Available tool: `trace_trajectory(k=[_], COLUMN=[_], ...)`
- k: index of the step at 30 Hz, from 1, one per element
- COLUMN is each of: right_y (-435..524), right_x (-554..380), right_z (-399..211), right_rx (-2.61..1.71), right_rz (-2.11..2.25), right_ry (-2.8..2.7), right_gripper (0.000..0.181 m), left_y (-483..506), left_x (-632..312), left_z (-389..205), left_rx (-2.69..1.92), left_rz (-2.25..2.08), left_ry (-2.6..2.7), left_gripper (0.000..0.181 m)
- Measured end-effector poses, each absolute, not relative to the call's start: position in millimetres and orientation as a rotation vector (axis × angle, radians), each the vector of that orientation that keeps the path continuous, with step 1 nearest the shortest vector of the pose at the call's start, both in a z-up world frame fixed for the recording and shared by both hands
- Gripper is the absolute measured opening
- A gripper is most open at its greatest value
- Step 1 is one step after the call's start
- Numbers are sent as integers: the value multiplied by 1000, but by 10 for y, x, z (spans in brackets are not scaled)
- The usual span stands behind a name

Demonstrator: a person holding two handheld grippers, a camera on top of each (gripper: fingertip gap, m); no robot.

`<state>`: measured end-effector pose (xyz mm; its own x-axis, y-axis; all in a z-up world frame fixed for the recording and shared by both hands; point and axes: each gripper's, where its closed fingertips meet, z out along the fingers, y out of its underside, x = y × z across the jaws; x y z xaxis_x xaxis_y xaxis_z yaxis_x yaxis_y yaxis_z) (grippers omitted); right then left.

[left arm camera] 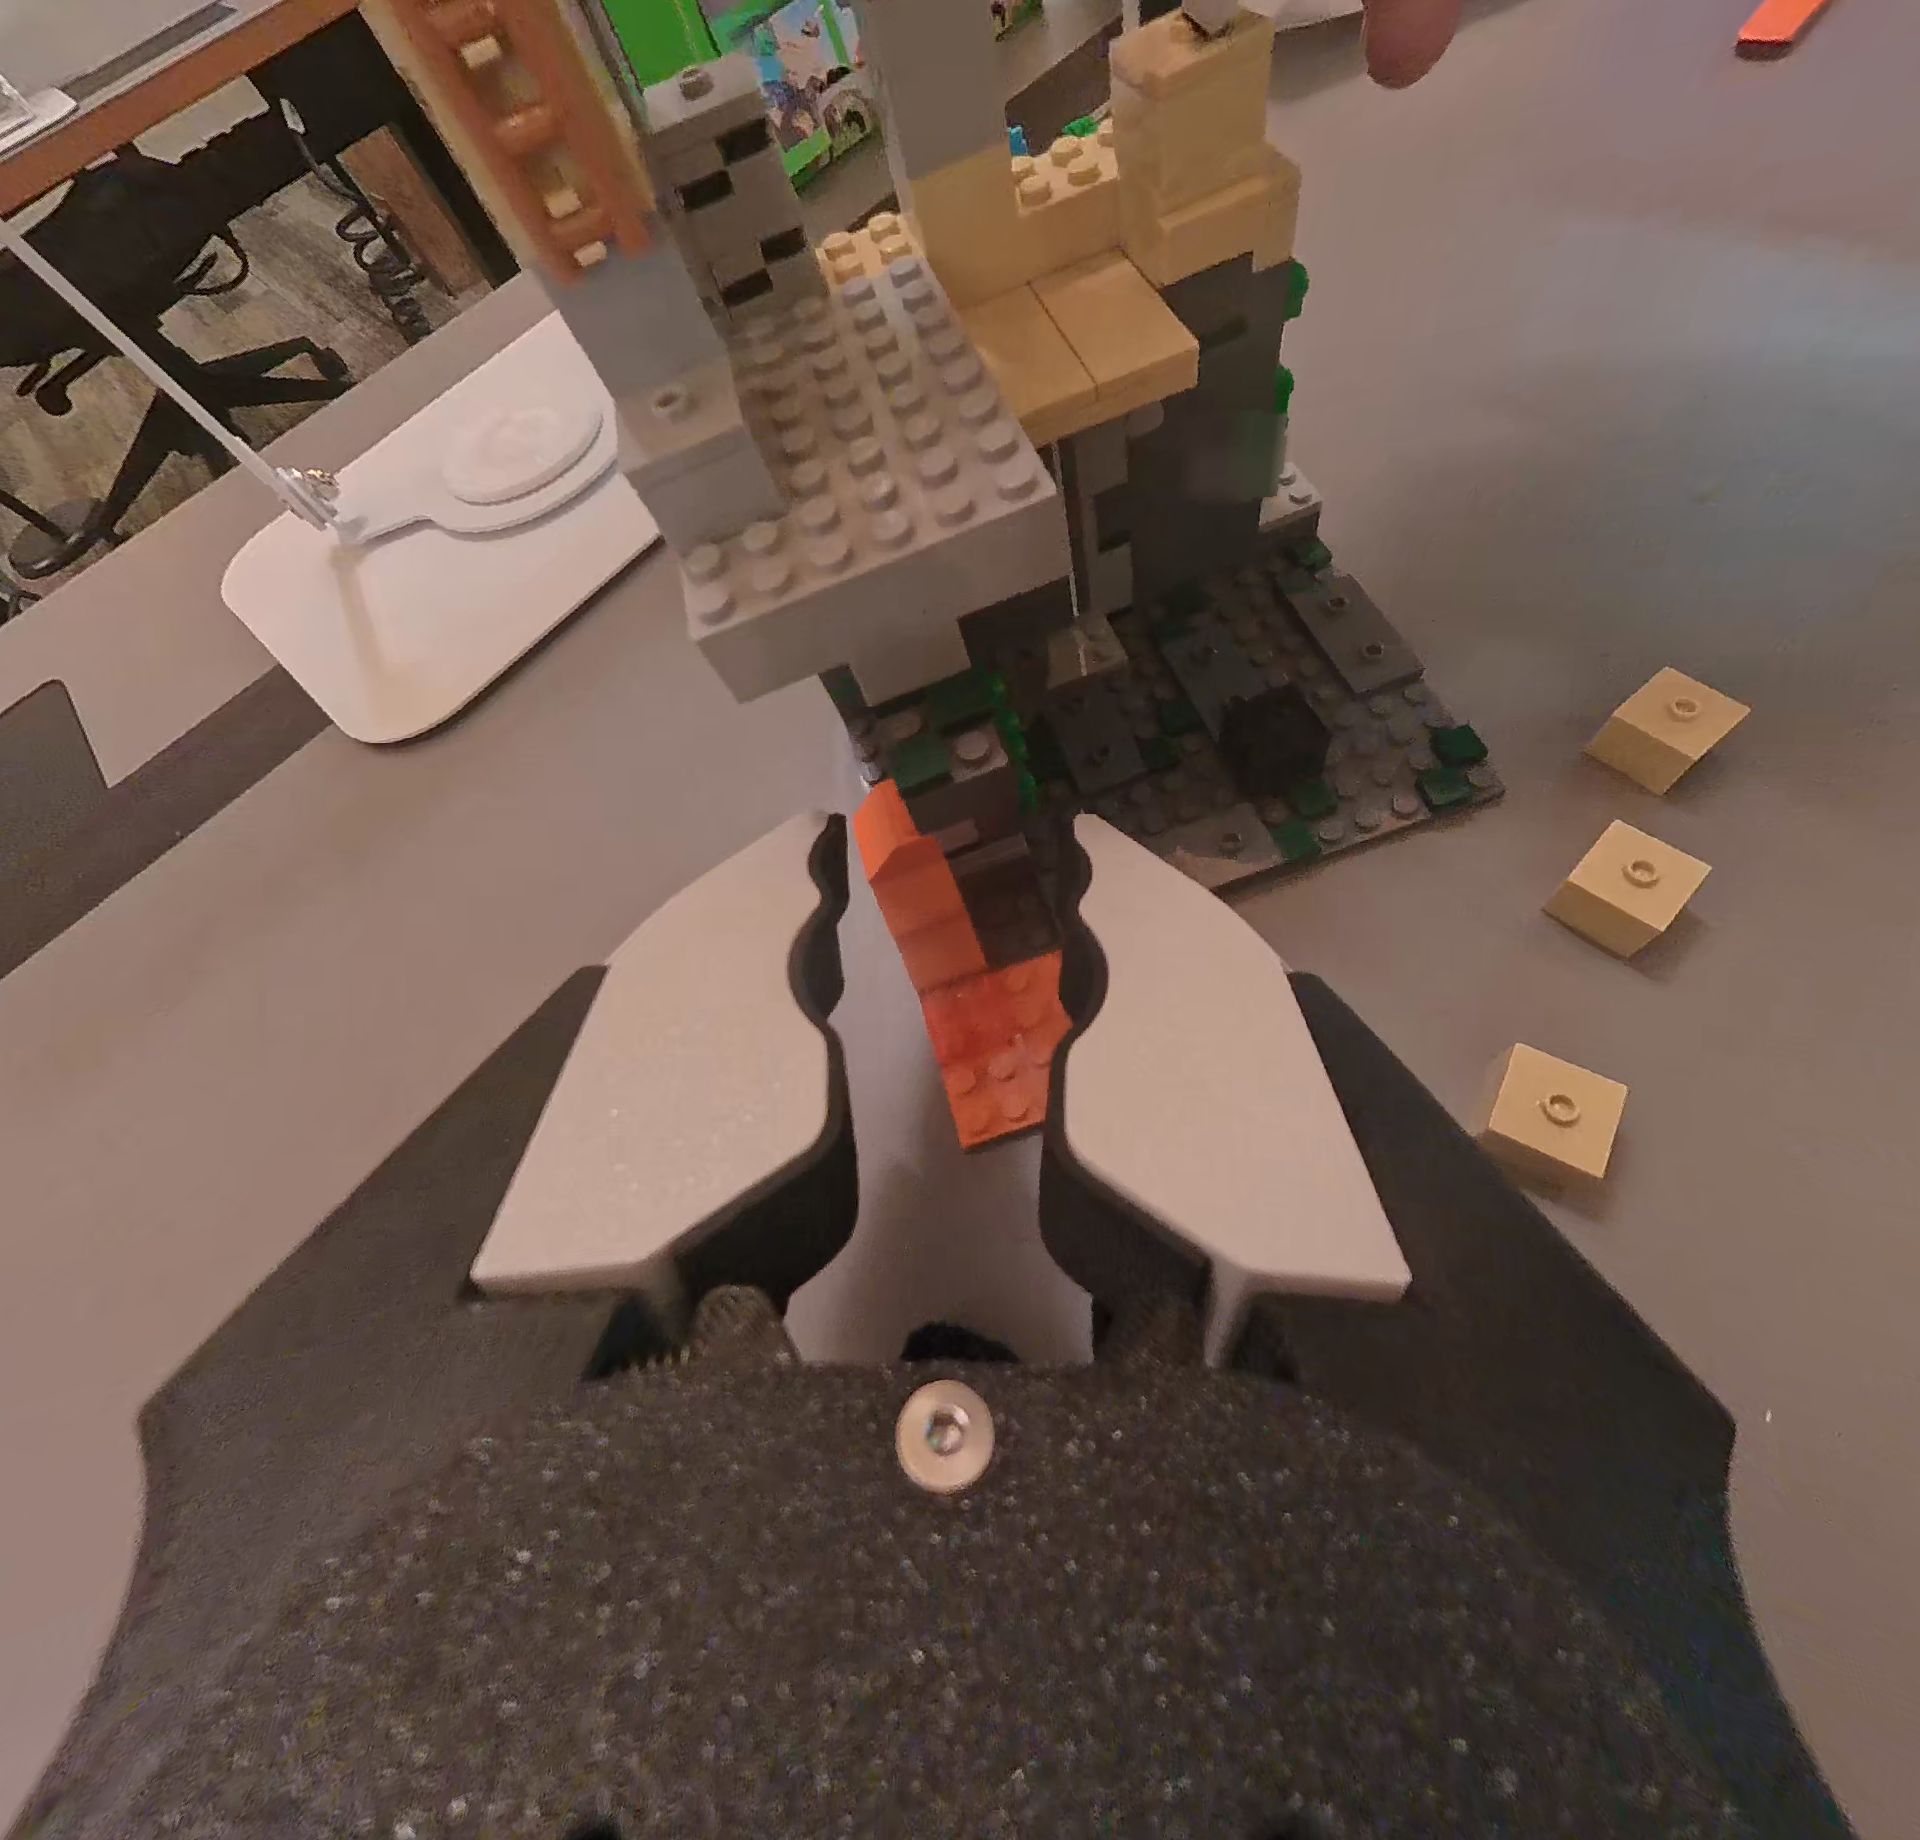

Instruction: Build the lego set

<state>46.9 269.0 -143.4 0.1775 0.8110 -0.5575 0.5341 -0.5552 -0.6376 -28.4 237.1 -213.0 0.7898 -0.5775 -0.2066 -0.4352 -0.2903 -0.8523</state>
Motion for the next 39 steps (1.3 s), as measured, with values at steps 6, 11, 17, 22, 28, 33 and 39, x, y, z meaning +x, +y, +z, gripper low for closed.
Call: trace_trajectory(k=[6, 11, 17, 22, 28, 33, 39], right_y=[2677, 2673, 2670, 2670, 2672, 2672, 2635], right_x=[479, 488, 504, 487, 470, 469, 444], right_z=[-1431, -1420, -1442, -1558, -1559, -1551, -1490], right_rx=[-2122, -2038, -1977, -1954, -1992, -2029, -2076], right_rz=[1317, 1057, 664, 445, 480, 584, 783], right_ry=[-1294, -1443, -1616, -1687, -1671, -1625, -1544], right_gripper=[11, 10, 23, 22, 17, 17, 17], left_y=[2368, 2370, 2370, 2364, 2360, 2357, 2354], left_x=[-277, -279, -281, -272, -265, -259, -242], left_z=[-2139, -2144, -2134, -2115, -2099, -2100, -2096], left_rx=[-1932, -1933, -1930, -1922, -1916, -1914, -1906], left_rz=[-169, -171, -170, -168, -166, -168, -170], left_ry=[770, 769, 767, 770, 773, 776, 783], left_gripper=[38, 38, 38, 38, 38, 38, 37])
